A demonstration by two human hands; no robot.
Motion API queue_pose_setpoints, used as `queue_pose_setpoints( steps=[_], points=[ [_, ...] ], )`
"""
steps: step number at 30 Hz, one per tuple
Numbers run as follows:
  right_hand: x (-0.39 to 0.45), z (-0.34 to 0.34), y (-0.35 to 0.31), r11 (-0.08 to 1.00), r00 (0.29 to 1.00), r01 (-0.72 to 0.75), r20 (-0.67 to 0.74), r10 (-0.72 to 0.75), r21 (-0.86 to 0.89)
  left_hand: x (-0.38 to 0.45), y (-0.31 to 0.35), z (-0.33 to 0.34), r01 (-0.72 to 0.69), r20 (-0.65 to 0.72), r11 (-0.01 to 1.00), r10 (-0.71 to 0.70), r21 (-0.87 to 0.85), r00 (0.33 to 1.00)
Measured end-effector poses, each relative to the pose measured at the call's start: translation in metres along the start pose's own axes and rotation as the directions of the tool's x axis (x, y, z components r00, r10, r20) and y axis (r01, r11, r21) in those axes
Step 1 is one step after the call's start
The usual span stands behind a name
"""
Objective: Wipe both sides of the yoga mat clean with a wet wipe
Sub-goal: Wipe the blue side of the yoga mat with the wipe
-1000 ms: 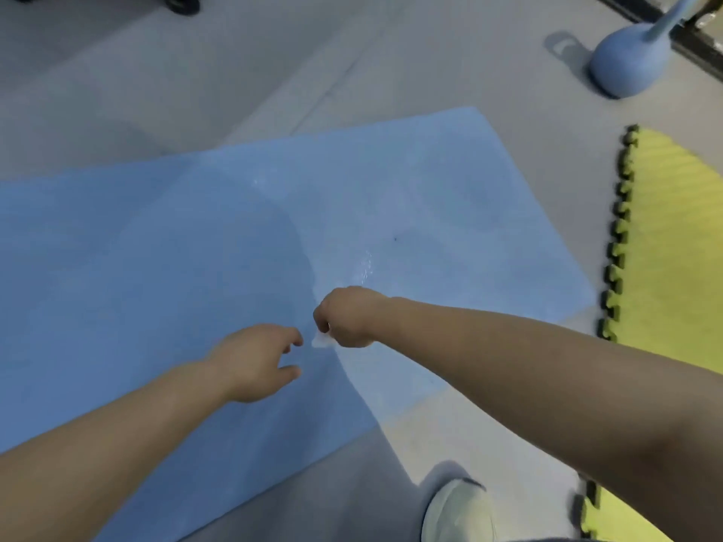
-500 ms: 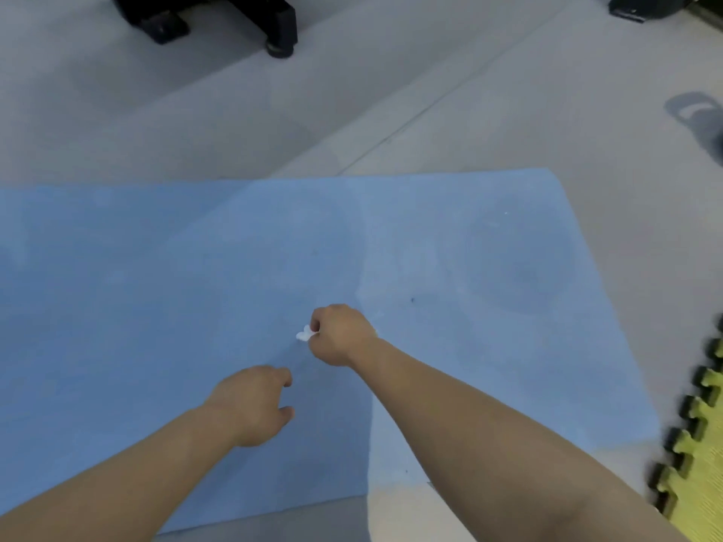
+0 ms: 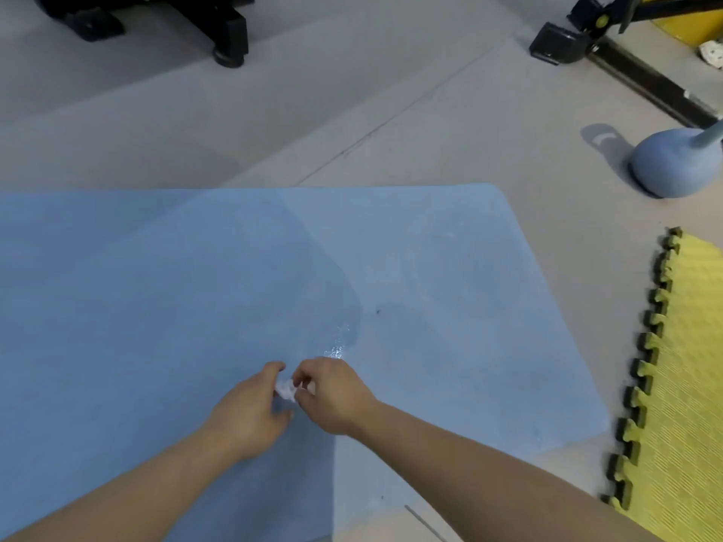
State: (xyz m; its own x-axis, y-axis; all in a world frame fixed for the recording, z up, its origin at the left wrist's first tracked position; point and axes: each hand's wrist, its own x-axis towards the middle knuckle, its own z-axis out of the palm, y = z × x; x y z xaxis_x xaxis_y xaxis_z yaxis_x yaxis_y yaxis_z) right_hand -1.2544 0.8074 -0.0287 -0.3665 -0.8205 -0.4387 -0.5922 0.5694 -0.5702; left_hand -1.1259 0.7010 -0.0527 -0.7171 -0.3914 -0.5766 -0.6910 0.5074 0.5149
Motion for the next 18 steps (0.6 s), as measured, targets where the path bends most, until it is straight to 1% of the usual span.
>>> queue_pose_setpoints(
  steps=[1,3,5,7,9,10,13,15,18],
  points=[
    [-0.009,0.005,0.009,0.998,0.999,0.018,-0.031,-0.019,-0.058,0.0,0.0,0.003,-0.036,-0.006,0.992,0.037,0.12,0.999],
    [-0.025,0.02,0.026,0.984,0.994,0.027,-0.1,-0.045,-0.178,-0.004,-0.002,0.007,-0.102,0.03,0.921,0.098,0.375,0.995],
    [-0.037,0.046,0.04,0.978,0.985,0.01,-0.165,-0.045,-0.207,-0.007,-0.01,0.01,-0.157,0.143,0.852,0.097,0.5,0.985],
    [-0.042,0.071,0.044,0.986,0.971,-0.004,-0.236,-0.036,-0.165,-0.008,-0.019,0.012,-0.197,0.244,0.81,0.069,0.553,0.967],
    [-0.041,0.089,0.046,0.991,0.944,0.017,-0.324,-0.06,-0.133,-0.009,-0.024,0.012,-0.228,0.296,0.766,0.051,0.601,0.954],
    [-0.04,0.092,0.047,0.992,0.94,0.027,-0.334,-0.066,-0.12,-0.01,-0.026,0.011,-0.24,0.312,0.746,0.045,0.621,0.949],
    [-0.04,0.091,0.057,0.978,0.931,0.096,-0.331,-0.155,-0.186,-0.012,-0.029,0.007,-0.277,0.336,0.7,0.055,0.658,0.94],
    [-0.039,0.088,0.06,0.969,0.922,0.112,-0.342,-0.184,-0.219,-0.014,-0.032,0.0,-0.293,0.346,0.672,0.057,0.68,0.936],
    [-0.039,0.097,0.057,0.979,0.909,0.047,-0.399,-0.124,-0.196,-0.015,-0.037,-0.008,-0.274,0.345,0.634,0.011,0.723,0.939]
  ],
)
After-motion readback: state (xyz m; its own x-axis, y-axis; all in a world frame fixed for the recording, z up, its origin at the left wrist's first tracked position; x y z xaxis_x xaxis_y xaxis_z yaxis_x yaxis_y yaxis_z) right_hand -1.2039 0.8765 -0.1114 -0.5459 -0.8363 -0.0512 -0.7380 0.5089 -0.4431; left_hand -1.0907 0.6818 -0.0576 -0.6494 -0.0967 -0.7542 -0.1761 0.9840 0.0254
